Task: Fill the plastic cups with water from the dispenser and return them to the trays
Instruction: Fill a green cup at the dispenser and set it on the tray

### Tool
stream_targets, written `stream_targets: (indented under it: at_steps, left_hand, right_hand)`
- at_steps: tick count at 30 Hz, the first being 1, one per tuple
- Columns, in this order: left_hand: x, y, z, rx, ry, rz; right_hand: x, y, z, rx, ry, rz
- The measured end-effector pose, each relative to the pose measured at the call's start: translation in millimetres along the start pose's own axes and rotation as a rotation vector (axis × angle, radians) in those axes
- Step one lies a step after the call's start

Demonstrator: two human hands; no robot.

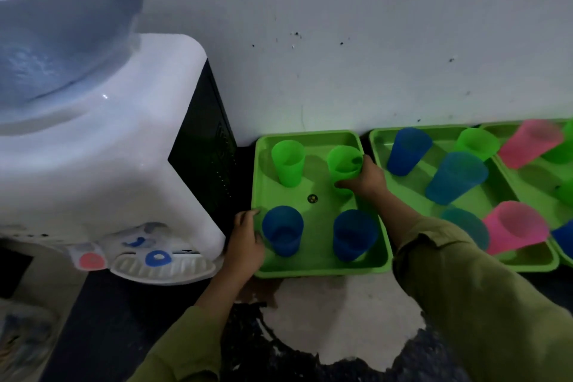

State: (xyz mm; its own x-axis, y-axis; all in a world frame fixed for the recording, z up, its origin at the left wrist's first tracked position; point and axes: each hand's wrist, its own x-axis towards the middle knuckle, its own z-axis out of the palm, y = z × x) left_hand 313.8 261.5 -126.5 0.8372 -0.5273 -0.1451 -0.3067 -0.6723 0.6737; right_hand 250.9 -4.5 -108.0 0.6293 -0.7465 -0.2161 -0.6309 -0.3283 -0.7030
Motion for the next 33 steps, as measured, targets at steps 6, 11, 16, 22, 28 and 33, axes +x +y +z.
stream_targets:
  at_steps: [6, 11, 16, 22, 28, 33]
  left_hand:
    - [16, 11, -6, -0.214, -0.001, -0.136]
    - [38, 35, -14, -0.353, 0.079, -0.152]
    - [69, 70, -11, -0.281, 0.157, -0.034]
    - [101, 96, 1, -0.069, 0.133, 0.016]
    - [124, 95, 10, 0.034, 0.042, -0.046]
    - [128, 93, 11, 0.017, 0.110, -0.025]
  right_hand:
    - [-2, 5, -3, -0.016, -0.006, 0.017]
    - [-7, 13, -12, -0.157, 0.010, -0.019]
    - [-12, 33, -14, -0.397, 0.045, -0.117]
    - [-4, 41, -8, -0.476, 0.042, -0.178]
    - [1, 50, -5, -0.539, 0.076, -0.230]
    - [2, 49, -9, -0.454, 0.036, -0.198]
